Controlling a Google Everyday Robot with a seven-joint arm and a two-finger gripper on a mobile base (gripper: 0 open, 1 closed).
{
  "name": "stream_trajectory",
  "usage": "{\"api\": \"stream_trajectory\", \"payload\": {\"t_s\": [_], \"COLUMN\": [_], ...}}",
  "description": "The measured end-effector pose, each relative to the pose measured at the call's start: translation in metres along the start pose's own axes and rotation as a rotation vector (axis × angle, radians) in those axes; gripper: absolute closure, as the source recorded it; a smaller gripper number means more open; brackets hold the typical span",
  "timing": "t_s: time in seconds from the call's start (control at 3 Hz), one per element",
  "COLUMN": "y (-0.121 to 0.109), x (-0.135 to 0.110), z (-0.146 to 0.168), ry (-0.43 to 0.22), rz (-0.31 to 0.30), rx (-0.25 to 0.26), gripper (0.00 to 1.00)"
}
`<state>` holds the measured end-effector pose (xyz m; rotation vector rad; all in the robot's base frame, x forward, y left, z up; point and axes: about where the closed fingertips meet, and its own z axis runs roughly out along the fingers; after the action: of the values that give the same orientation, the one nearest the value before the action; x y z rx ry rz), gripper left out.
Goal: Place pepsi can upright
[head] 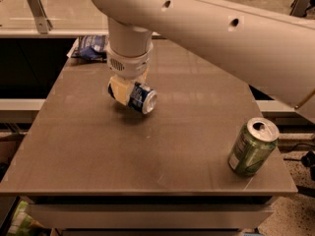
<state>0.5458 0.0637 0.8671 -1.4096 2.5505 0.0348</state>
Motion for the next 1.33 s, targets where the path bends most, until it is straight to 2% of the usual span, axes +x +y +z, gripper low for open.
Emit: {"api": "stream_trajectory", "payload": {"t_s": [1.33], "y": [-0.018], "x": [-0.026], "z": [-0.062], "ry": [-0.294], "rz": [-0.048], "rx": [0.007], "gripper": [1.00]}}
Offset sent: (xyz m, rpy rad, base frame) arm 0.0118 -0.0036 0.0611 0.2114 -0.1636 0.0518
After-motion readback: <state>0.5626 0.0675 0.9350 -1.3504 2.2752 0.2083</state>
